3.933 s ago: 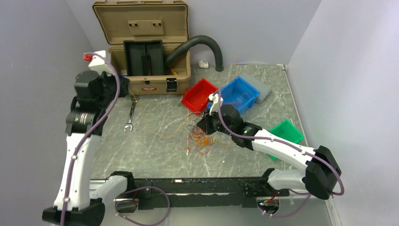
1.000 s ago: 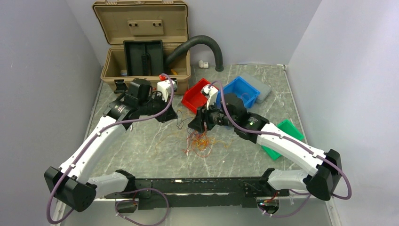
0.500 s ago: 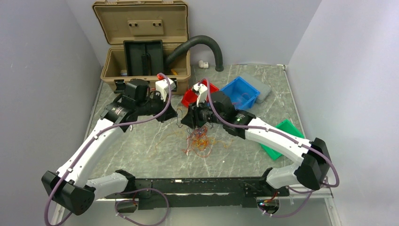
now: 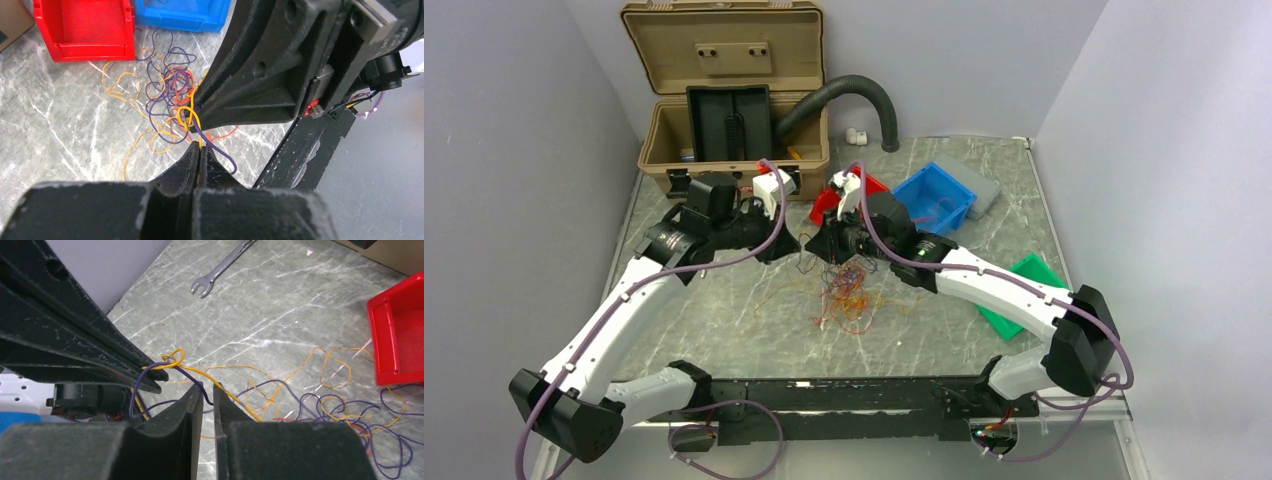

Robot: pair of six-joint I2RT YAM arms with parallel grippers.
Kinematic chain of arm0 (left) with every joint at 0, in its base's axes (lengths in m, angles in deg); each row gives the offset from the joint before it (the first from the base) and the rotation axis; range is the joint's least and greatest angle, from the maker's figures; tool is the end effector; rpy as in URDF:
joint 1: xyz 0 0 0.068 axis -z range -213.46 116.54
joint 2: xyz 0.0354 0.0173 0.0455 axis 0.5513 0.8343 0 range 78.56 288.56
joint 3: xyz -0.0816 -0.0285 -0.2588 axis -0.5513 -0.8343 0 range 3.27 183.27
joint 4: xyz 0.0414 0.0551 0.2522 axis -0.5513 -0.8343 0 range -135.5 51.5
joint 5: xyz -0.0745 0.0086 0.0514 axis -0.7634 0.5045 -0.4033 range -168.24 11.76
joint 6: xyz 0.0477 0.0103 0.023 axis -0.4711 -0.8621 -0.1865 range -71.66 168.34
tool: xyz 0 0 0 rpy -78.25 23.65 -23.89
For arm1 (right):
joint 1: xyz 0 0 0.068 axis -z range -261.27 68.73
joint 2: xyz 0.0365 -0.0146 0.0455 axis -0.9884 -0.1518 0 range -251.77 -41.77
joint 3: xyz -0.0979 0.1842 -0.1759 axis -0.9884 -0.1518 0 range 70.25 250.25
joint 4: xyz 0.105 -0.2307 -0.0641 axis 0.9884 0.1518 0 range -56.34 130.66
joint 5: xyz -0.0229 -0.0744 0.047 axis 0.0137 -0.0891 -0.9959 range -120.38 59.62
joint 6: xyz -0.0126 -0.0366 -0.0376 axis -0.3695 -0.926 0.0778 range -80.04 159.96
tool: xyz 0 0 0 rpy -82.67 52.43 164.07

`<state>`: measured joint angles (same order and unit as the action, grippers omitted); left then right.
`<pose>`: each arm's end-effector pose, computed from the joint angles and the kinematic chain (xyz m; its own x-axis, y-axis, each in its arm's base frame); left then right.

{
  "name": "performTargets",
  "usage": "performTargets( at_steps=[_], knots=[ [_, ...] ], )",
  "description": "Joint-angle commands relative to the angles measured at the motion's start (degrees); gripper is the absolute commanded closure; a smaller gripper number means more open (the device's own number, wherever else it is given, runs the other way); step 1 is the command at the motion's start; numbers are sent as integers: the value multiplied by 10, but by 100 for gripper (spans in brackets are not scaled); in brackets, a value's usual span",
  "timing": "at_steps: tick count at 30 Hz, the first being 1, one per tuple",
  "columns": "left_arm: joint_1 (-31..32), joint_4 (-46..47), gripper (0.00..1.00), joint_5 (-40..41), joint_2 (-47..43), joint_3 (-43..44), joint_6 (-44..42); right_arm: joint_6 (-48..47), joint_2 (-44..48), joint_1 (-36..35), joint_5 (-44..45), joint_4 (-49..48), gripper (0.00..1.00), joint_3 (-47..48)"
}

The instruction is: Untangle the cables

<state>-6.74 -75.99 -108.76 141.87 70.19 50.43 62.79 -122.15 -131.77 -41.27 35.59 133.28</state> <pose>0.1965 -0.1191 0.3663 -0.5256 0.2292 -0.8193 0.7452 0.5887 -0.3133 0.2051 0.2592 0.3220 -0.5316 -0.0459 -0.8458 -0.7214 0.5477 0.4237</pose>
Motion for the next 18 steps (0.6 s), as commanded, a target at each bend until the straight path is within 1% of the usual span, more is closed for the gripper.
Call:
performTargets(
  at_steps=[1,2,3,7,9,11,13,16,18],
  knots=[
    [2,21,100,-17,-21,0,-29,10,15,-1,29,-31,93,13],
    [2,20,100,-14,-21,1,-34,11,20,-2,36,-25,98,11],
    [1,19,100,-6,-21,1,-32,13,28,-1,44,-22,100,8],
    [2,12,100,62,-23,2,-25,21,73,3,113,31,100,-17],
    [0,7,100,107,-23,4,0,34,103,16,151,59,100,-30],
    [-8,1,100,158,-21,5,10,57,125,40,182,97,100,-41],
    [-21,-4,100,200,-20,6,24,90,143,79,203,134,100,-55],
    [-42,-15,100,246,-19,7,39,117,177,132,213,160,100,-89],
    [-53,-22,100,268,-23,8,45,128,196,151,220,171,100,-105]
  ],
)
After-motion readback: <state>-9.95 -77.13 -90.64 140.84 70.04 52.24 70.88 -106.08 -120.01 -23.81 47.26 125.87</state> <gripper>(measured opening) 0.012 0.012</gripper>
